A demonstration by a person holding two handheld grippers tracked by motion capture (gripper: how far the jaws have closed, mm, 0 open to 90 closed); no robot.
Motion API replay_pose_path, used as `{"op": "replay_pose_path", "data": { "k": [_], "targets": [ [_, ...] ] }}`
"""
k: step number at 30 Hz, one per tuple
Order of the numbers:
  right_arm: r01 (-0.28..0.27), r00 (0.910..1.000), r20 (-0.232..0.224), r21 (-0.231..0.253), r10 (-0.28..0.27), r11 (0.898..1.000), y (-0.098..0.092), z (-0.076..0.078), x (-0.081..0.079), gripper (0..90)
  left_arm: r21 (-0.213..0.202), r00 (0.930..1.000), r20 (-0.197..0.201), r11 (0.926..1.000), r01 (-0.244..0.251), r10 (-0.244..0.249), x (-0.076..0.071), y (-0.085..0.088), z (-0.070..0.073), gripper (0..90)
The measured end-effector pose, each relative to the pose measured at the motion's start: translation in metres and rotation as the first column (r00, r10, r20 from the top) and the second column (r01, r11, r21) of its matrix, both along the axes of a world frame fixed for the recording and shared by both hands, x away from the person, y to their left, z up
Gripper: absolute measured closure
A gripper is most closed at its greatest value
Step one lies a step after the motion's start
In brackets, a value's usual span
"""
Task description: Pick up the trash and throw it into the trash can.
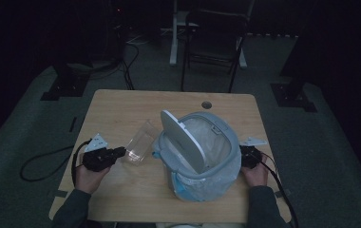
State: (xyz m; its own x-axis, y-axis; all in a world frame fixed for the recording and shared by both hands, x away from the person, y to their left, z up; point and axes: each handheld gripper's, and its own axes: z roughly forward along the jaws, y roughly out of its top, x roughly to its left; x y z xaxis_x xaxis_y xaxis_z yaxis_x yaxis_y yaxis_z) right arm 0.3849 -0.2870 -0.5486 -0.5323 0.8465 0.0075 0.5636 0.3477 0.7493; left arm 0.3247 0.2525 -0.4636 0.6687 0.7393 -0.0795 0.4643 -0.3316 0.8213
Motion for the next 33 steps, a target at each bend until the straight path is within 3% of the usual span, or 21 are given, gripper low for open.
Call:
{"op": "replay_pose_path", "data": {
  "k": [2, 6, 13, 17, 24, 33],
  "targets": [
    [0.000, 1.0000, 0.000, 0.000, 0.000, 1.000, 0.000, 0.000, 0.000, 35.8, 0.006, 1.0000, -0.002, 1.0000, 0.001, -0.001, 0.002, -0.002, -0.001, 71.6],
    [0.000, 1.0000, 0.000, 0.000, 0.000, 1.000, 0.000, 0.000, 0.000, 35.7, 0.012, 0.9999, -0.007, 0.9999, 0.008, -0.008, 0.008, -0.006, -0.002, 67.8],
    [-0.002, 1.0000, 0.000, 0.000, 0.002, 1.000, 0.000, 0.000, 0.000, 35.3, -0.002, 0.9987, -0.013, 0.9988, 0.048, -0.049, 0.016, -0.007, -0.001, 82.4],
    [-0.002, 1.0000, 0.000, 0.000, 0.002, 1.000, 0.000, 0.000, 0.000, 35.3, -0.004, 0.9972, -0.014, 0.9973, 0.073, -0.073, 0.022, -0.007, 0.000, 83.7],
    [-0.002, 1.0000, -0.001, 0.000, 0.002, 1.000, 0.000, 0.000, 0.000, 35.3, -0.080, 0.9964, 0.003, 0.9931, 0.085, -0.085, 0.033, 0.005, 0.014, 85.3],
    [-0.002, 1.0000, -0.001, 0.000, 0.002, 1.000, 0.000, 0.000, 0.000, 35.3, -0.137, 0.9966, 0.019, 0.9871, 0.082, -0.080, 0.045, 0.016, 0.028, 86.3]
  ]
}}
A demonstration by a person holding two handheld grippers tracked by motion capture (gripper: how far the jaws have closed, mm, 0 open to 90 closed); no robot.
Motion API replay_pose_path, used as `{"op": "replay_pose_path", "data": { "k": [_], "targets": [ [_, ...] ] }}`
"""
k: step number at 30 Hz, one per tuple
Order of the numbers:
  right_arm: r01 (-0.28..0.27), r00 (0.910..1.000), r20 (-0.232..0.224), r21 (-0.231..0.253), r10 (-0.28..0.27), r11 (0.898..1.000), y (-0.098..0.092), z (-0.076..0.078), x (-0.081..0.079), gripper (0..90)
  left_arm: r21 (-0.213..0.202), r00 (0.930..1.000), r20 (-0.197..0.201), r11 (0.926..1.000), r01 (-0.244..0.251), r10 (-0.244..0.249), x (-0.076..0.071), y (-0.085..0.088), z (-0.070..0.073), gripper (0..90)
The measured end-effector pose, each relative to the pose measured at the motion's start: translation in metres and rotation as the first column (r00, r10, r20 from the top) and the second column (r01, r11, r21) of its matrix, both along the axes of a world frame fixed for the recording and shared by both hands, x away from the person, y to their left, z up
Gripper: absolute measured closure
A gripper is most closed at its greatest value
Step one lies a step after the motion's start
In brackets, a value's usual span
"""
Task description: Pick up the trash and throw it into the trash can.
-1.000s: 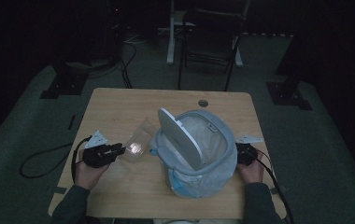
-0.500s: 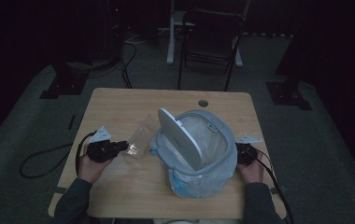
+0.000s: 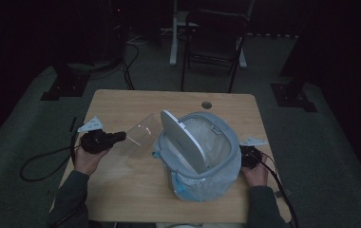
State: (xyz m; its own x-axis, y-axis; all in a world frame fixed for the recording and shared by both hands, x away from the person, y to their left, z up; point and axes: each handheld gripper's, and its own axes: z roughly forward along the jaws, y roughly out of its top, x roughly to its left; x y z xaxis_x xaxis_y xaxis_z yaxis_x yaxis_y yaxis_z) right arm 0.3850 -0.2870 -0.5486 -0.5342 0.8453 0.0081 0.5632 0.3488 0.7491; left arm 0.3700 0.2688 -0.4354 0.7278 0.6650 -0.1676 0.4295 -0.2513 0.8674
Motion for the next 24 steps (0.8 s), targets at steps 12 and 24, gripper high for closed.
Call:
{"op": "replay_pose_path", "data": {
  "k": [12, 24],
  "targets": [
    [0.000, 1.0000, 0.000, 0.000, 0.000, 1.000, 0.000, 0.000, 0.000, 35.3, -0.081, 0.9994, 0.031, 0.9965, 0.019, -0.017, 0.011, 0.004, 0.022, 86.6],
    [0.001, 1.0000, 0.000, 0.000, -0.001, 1.000, 0.000, 0.000, 0.000, 35.3, -0.118, 0.9950, 0.085, 0.9911, 0.062, -0.053, 0.027, 0.002, 0.061, 86.6]
  ]
}}
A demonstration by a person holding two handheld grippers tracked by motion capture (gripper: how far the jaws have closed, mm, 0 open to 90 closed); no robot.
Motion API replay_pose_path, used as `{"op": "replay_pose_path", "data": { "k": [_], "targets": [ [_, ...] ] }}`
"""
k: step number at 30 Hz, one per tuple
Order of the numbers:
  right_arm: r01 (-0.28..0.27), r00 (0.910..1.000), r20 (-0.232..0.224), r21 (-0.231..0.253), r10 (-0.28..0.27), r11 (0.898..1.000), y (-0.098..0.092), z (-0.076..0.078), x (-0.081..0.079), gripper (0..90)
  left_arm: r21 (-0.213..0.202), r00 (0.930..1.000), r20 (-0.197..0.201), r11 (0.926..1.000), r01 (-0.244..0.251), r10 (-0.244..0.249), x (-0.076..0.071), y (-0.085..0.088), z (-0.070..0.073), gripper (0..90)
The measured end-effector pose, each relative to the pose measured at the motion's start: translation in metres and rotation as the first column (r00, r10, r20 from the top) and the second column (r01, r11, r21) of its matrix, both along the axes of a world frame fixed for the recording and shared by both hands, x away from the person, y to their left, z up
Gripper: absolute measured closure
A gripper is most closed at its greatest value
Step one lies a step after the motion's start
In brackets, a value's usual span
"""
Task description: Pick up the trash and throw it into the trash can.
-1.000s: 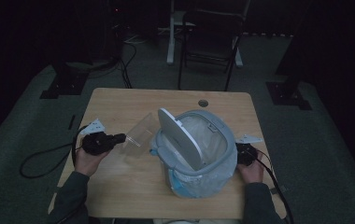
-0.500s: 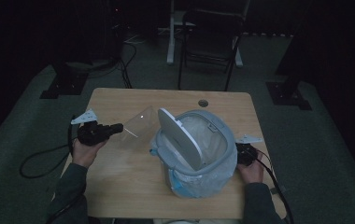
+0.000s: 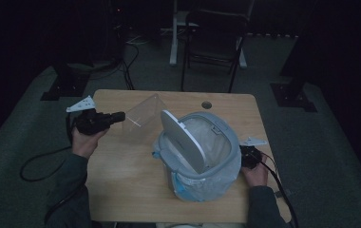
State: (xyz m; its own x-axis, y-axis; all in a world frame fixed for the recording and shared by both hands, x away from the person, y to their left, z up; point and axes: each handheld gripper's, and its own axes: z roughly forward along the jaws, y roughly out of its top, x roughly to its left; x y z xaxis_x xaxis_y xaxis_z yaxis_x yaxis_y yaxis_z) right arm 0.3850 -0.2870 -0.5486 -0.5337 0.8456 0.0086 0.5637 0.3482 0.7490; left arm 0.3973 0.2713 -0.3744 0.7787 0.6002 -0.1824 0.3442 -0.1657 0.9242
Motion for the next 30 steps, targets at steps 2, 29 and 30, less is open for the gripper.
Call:
{"op": "replay_pose_path", "data": {
  "k": [2, 29, 30],
  "targets": [
    [0.000, 1.0000, 0.000, 0.000, 0.000, 1.000, 0.000, 0.000, 0.000, 35.3, -0.005, 0.9999, 0.007, 1.0000, 0.008, -0.008, 0.004, 0.000, 0.007, 86.6],
    [-0.008, 0.9968, 0.080, 0.073, 0.002, 0.997, -0.005, 0.084, 0.029, 49.1, -0.058, 0.9818, 0.097, 0.9839, 0.169, -0.163, 0.023, -0.053, 0.079, 86.7],
    [-0.011, 0.9965, 0.083, 0.072, 0.005, 0.997, -0.005, 0.088, 0.031, 49.5, -0.060, 0.9801, 0.102, 0.9825, 0.176, -0.170, 0.023, -0.056, 0.081, 86.7]
  ]
}}
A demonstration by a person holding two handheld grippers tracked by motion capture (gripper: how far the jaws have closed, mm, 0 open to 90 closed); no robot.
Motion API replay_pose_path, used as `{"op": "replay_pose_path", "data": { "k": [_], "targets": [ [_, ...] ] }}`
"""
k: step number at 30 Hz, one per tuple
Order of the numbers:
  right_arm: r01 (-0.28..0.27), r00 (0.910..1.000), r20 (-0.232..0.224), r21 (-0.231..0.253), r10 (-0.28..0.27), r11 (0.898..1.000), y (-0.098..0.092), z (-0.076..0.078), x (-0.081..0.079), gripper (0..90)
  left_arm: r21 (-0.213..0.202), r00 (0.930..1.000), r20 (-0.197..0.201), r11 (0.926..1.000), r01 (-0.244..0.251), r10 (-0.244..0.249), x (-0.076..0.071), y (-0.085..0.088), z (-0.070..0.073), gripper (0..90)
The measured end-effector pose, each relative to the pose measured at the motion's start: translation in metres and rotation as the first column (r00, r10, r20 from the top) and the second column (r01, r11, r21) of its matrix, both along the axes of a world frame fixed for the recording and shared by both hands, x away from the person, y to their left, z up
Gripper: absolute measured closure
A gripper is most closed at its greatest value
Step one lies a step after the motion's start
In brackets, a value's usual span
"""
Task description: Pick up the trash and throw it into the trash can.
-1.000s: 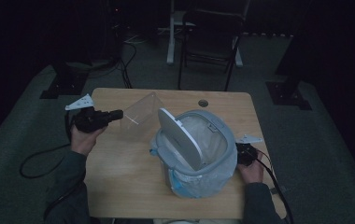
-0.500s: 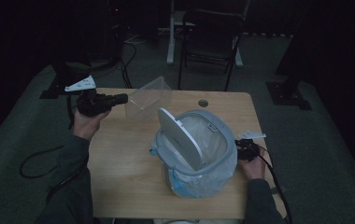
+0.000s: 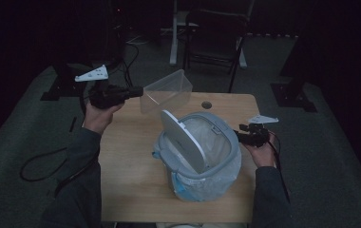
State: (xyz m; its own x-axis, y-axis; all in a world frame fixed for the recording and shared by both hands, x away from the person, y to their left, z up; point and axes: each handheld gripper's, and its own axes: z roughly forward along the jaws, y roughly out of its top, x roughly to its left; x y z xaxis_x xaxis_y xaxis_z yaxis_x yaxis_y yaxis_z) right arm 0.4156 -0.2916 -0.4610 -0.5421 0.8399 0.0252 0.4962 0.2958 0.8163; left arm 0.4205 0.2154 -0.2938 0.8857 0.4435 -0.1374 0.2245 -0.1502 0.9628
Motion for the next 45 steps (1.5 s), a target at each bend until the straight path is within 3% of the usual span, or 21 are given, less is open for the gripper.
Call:
{"op": "replay_pose_path", "data": {
  "k": [4, 6, 11, 12, 19, 28, 36, 45],
  "targets": [
    [-0.010, 0.9999, 0.013, 0.007, 0.010, 1.000, 0.001, 0.014, 0.005, 52.2, 0.002, 0.9997, 0.015, 0.9998, 0.021, -0.021, 0.000, -0.010, 0.008, 86.7],
    [-0.019, 0.9996, 0.019, 0.020, 0.019, 1.000, 0.000, 0.021, 0.006, 58.7, 0.000, 0.9995, 0.018, 0.9996, 0.026, -0.026, 0.000, -0.013, 0.010, 86.7],
    [-0.028, 0.9988, 0.041, 0.051, 0.026, 0.998, -0.001, 0.036, 0.009, 65.1, 0.000, 0.9978, 0.033, 0.9984, 0.057, -0.057, -0.001, -0.029, 0.017, 86.7],
    [-0.039, 0.9981, 0.050, 0.068, 0.036, 0.997, 0.000, 0.045, 0.010, 70.9, -0.005, 0.9971, 0.034, 0.9976, 0.069, -0.069, -0.002, -0.036, 0.019, 86.7],
    [-0.062, 0.9949, 0.085, 0.082, 0.055, 0.995, 0.004, 0.066, 0.013, 90.0, -0.008, 0.9943, 0.036, 0.9949, 0.101, -0.101, -0.002, -0.053, 0.023, 86.6],
    [-0.072, 0.9930, 0.101, 0.110, 0.061, 0.991, 0.010, 0.082, 0.016, 90.0, -0.010, 0.9891, 0.043, 0.9899, 0.142, -0.141, -0.004, -0.074, 0.029, 86.7],
    [-0.110, 0.9880, 0.125, 0.158, 0.091, 0.981, 0.017, 0.097, 0.016, 88.8, -0.023, 0.9793, 0.032, 0.9794, 0.201, -0.200, -0.006, -0.093, 0.028, 86.7],
    [-0.145, 0.9818, 0.148, 0.182, 0.118, 0.973, 0.019, 0.108, 0.014, 87.9, -0.037, 0.9725, 0.024, 0.9719, 0.232, -0.232, -0.008, -0.101, 0.025, 86.6]
  ]
}}
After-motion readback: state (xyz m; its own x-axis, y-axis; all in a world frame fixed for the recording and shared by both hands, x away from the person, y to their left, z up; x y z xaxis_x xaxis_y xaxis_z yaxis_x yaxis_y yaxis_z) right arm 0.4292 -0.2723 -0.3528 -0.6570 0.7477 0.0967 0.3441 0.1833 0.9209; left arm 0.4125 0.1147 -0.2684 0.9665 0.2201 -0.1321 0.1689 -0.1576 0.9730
